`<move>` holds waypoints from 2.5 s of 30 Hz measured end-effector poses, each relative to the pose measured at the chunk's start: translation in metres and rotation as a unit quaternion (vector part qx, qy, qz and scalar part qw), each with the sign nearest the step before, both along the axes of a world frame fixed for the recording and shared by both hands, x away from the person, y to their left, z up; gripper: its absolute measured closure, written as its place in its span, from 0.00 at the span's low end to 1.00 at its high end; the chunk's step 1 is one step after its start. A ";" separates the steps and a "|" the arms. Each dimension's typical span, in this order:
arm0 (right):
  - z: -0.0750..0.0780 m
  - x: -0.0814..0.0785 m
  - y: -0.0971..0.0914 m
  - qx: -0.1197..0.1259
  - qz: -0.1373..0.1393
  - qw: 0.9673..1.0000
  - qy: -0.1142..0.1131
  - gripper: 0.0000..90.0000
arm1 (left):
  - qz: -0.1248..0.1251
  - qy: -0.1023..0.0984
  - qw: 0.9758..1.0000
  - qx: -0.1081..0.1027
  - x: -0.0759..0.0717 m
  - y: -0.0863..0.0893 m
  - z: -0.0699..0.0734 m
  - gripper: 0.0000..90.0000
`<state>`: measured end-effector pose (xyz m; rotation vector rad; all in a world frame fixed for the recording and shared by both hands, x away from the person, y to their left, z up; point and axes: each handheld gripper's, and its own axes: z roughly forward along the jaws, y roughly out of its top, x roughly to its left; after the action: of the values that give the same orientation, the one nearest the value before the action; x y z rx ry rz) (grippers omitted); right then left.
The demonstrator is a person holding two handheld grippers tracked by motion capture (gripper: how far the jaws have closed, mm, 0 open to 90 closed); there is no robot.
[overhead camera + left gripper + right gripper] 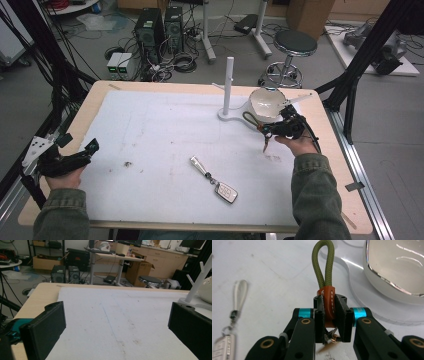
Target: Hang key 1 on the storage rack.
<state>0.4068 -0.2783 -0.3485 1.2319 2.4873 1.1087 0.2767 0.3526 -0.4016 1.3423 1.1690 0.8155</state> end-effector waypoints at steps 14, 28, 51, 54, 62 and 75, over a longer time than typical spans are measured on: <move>0.028 0.002 0.004 0.022 0.010 1.000 -0.013 0.87 | -0.001 0.001 1.000 0.000 0.000 -0.001 0.000 0.02; 0.057 0.006 0.010 0.032 0.017 0.999 -0.034 0.87 | 0.001 0.001 1.000 -0.001 0.001 0.000 0.000 0.02; 0.098 0.014 0.027 0.037 0.032 0.997 -0.067 0.87 | 0.002 0.000 1.000 -0.005 0.000 0.000 0.000 0.02; 0.102 0.016 0.031 0.036 0.034 0.996 -0.068 0.87 | 0.002 0.000 1.000 -0.003 0.000 0.001 0.000 0.02; 0.104 0.023 0.040 0.038 0.039 0.996 -0.064 0.87 | 0.003 -0.001 1.000 -0.006 0.000 0.001 0.000 0.02; 0.094 0.037 0.045 0.038 0.034 0.997 -0.051 0.87 | 0.002 -0.001 1.000 -0.005 0.000 0.002 0.000 0.02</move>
<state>0.4437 -0.2331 -0.2540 1.0874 2.4482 1.2609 0.2770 0.3542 -0.4016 1.3311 1.1730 0.8124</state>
